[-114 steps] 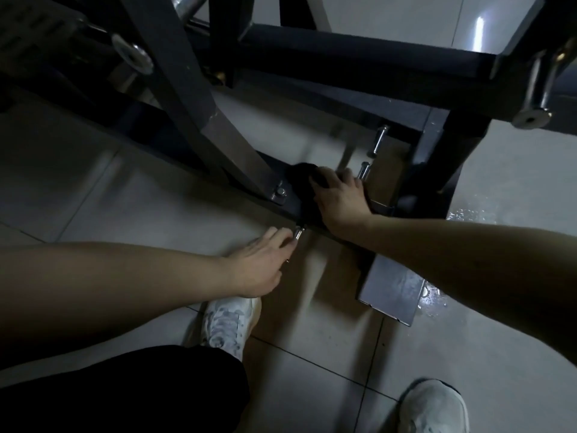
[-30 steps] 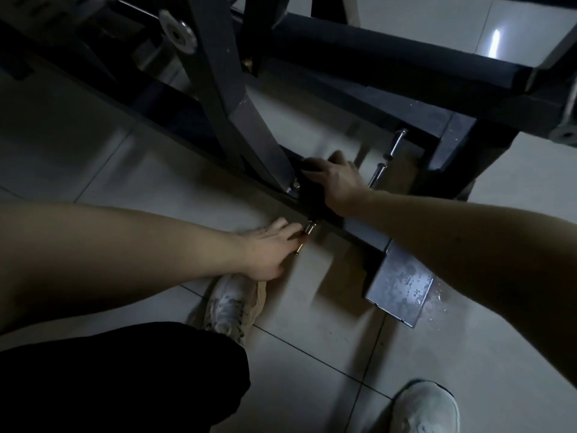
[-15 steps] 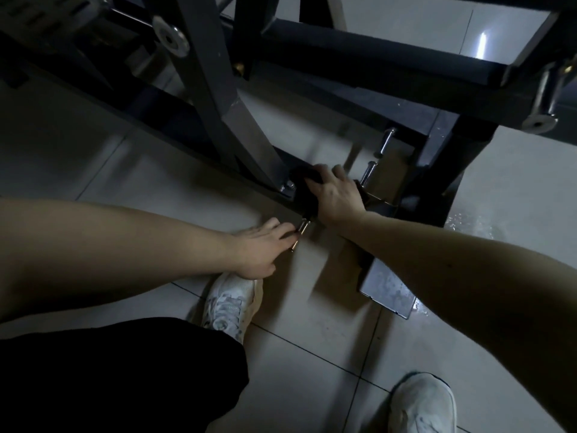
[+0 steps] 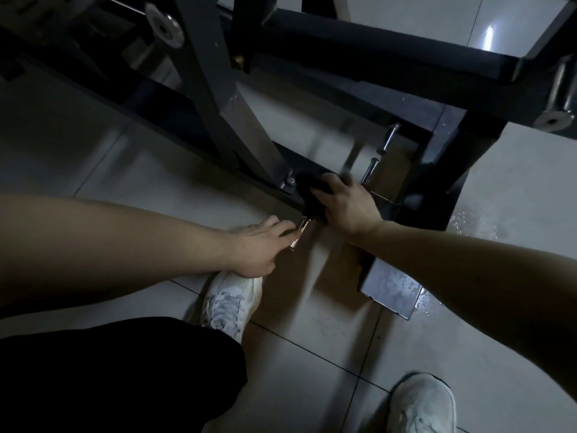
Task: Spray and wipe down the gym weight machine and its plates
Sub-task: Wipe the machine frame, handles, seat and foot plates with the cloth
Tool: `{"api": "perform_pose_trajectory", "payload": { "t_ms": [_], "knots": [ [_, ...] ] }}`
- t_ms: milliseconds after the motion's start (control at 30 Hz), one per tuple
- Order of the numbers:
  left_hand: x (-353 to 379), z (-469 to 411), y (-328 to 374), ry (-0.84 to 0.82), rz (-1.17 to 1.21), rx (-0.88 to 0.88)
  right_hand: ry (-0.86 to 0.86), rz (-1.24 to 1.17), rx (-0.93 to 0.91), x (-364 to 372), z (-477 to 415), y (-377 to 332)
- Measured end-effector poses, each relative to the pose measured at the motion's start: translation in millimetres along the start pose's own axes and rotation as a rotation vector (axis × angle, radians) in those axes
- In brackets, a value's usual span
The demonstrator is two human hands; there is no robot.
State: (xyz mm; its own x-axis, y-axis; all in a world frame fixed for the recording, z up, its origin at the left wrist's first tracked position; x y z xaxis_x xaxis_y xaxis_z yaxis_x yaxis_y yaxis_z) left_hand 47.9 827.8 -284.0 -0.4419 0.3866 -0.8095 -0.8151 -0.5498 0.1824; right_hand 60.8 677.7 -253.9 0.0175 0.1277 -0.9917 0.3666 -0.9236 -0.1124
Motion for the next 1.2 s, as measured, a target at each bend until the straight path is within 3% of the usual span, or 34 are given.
{"api": "perform_pose_trajectory", "payload": {
  "t_ms": [133, 233, 333, 467, 533, 600, 800, 1033, 1200],
  "knots": [
    [3, -1, -2, -0.023, 0.154, -0.063, -0.046, 0.01, 0.028, 7, 25, -14],
    [1, -2, -5, -0.053, 0.522, -0.214, -0.085, -0.079, 0.111, 8, 37, -32],
    [1, -4, -12, -0.051, 0.777, -0.344, -0.012, -0.351, 0.447, 17, 61, -48],
    [7, 0, -21, -0.063, 1.069, -0.437, 0.22, -0.927, 1.109, 42, 82, -69],
    [6, 1, -28, -0.038, 1.05, -0.452, 0.318, -1.269, 1.34, 57, 73, -84],
    [5, -1, -32, -0.011, 0.988, -0.452, 0.382, -1.383, 1.483, 65, 65, -84],
    [7, 3, -36, -0.022, 0.96, -0.469, 0.342, -1.356, 1.589, 90, 75, -99],
    [-13, -6, -42, 0.033, 1.036, -0.491, 0.499, -1.224, 1.665, 77, 60, -53],
    [-13, 1, -42, -0.077, 0.852, -0.487, 0.154, -1.378, 1.572, 83, 72, -86]
  ]
}}
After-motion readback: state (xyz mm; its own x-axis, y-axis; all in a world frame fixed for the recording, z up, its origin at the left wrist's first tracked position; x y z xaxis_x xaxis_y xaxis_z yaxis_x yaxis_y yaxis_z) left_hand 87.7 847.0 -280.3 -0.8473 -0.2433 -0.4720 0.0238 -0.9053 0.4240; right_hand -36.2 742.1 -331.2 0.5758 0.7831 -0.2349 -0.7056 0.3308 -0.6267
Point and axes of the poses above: each hand's wrist, its own z-axis away from the middle knuckle, its own x-axis out of the palm, y = z × x, the point moved 8 cm from there along -z, towards the middle knuckle, and after that the axes turned 10 degrees about -x, right-handed, at the moved point
